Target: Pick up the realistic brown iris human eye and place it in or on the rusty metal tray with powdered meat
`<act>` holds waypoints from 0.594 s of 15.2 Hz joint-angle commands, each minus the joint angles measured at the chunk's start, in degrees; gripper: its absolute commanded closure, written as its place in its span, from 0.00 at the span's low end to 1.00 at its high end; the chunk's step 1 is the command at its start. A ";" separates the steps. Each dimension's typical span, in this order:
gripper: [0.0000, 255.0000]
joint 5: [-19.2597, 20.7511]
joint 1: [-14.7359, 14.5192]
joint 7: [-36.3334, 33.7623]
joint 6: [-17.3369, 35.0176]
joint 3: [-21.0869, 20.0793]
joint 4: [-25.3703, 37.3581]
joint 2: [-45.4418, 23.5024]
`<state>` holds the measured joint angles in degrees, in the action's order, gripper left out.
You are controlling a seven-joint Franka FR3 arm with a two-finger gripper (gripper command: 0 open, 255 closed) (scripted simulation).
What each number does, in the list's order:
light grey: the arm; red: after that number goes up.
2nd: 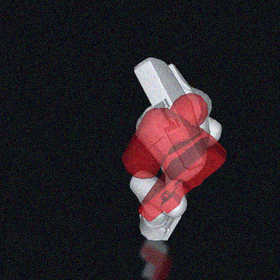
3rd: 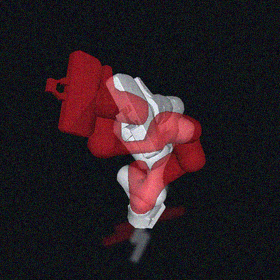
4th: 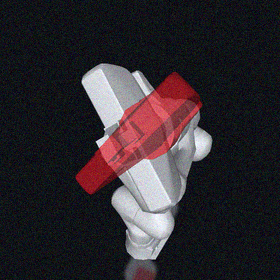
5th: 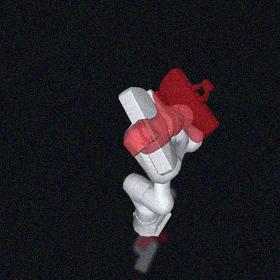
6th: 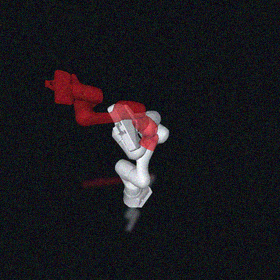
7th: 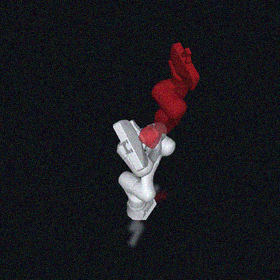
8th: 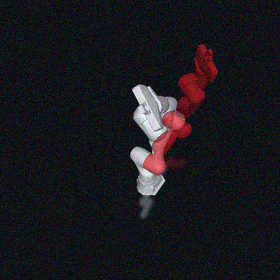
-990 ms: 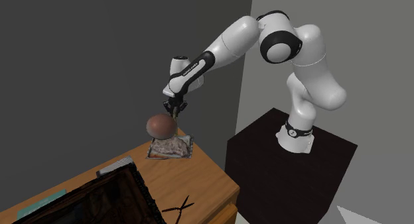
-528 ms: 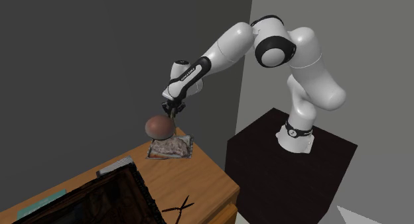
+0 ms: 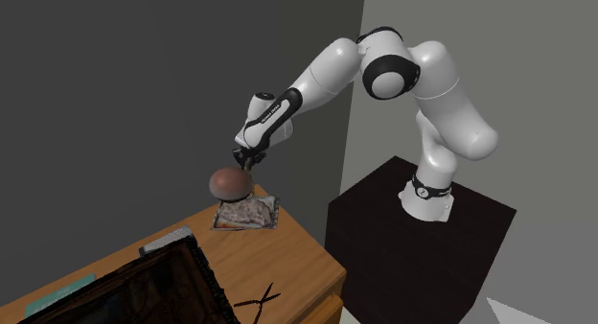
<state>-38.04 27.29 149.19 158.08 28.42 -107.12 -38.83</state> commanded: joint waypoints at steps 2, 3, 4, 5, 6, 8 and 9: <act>1.00 1.25 0.09 -1.21 -7.52 -1.30 -0.91 0.07; 1.00 1.64 0.42 -1.44 -7.39 -1.66 -0.95 0.18; 0.00 1.68 0.85 -1.00 -7.65 -1.63 -0.87 0.35; 0.00 1.93 0.32 -1.28 -7.63 -1.27 -1.45 0.90; 0.00 2.21 0.08 -1.63 -8.04 -0.99 -1.27 1.04; 0.00 2.48 -0.16 -2.10 -8.45 -0.77 -0.78 0.90; 0.00 1.85 0.59 -1.57 -7.33 -1.84 -0.97 0.24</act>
<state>-35.90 27.69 147.44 154.02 27.57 -107.95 -37.77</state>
